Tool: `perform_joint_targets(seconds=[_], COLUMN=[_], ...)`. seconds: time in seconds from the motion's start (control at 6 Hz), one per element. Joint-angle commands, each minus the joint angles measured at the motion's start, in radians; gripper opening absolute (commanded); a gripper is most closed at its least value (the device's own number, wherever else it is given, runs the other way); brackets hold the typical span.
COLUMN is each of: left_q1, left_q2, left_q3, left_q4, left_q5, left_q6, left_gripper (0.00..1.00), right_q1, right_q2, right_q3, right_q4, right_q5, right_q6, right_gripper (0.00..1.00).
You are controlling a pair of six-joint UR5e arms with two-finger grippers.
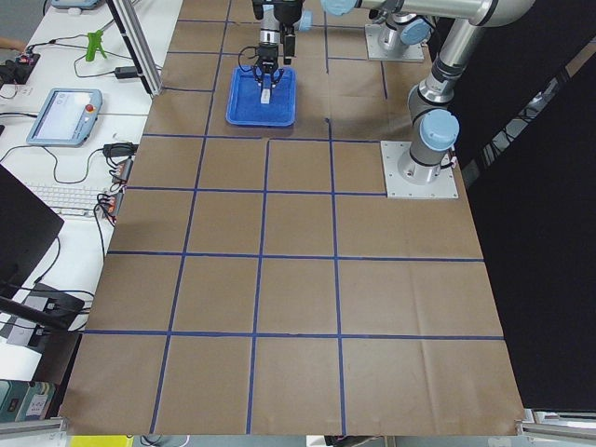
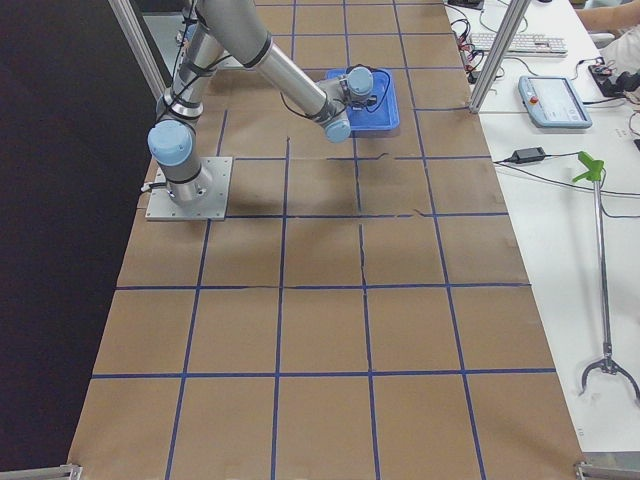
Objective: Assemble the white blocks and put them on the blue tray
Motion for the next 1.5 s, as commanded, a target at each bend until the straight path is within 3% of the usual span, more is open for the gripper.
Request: perform_joint_targets(seconds=[0.0, 0.17, 0.33, 0.5, 0.67, 0.83, 1.33], left_q1=[0.0, 0.0, 0.0, 0.002, 0.0, 0.0, 0.0], left_q2=[0.002, 0.002, 0.002, 0.0, 0.0, 0.002, 0.0], left_q3=[0.0, 0.0, 0.0, 0.0, 0.0, 0.002, 0.002], left_q4=[0.0, 0.0, 0.0, 0.0, 0.0, 0.0, 0.0], left_q5=[0.002, 0.0, 0.0, 0.0, 0.0, 0.0, 0.0], left_q6=[0.0, 0.0, 0.0, 0.0, 0.0, 0.0, 0.0], left_gripper=[0.99, 0.99, 0.99, 0.99, 0.99, 0.99, 0.99], right_q1=[0.0, 0.0, 0.0, -0.002, -0.008, -0.018, -0.035], right_q2=[0.0, 0.0, -0.002, -0.018, -0.07, -0.153, -0.338], right_q3=[0.0, 0.0, -0.005, -0.018, -0.047, -0.054, -0.058], right_q4=[0.0, 0.0, -0.002, 0.0, 0.035, 0.163, 0.387], right_q5=[0.02, 0.023, 0.022, 0.006, -0.073, -0.183, -0.449], right_q6=[0.001, 0.001, 0.006, 0.094, 0.136, 0.194, 0.6], right_gripper=[0.59, 0.59, 0.73, 0.99, 1.0, 1.0, 1.0])
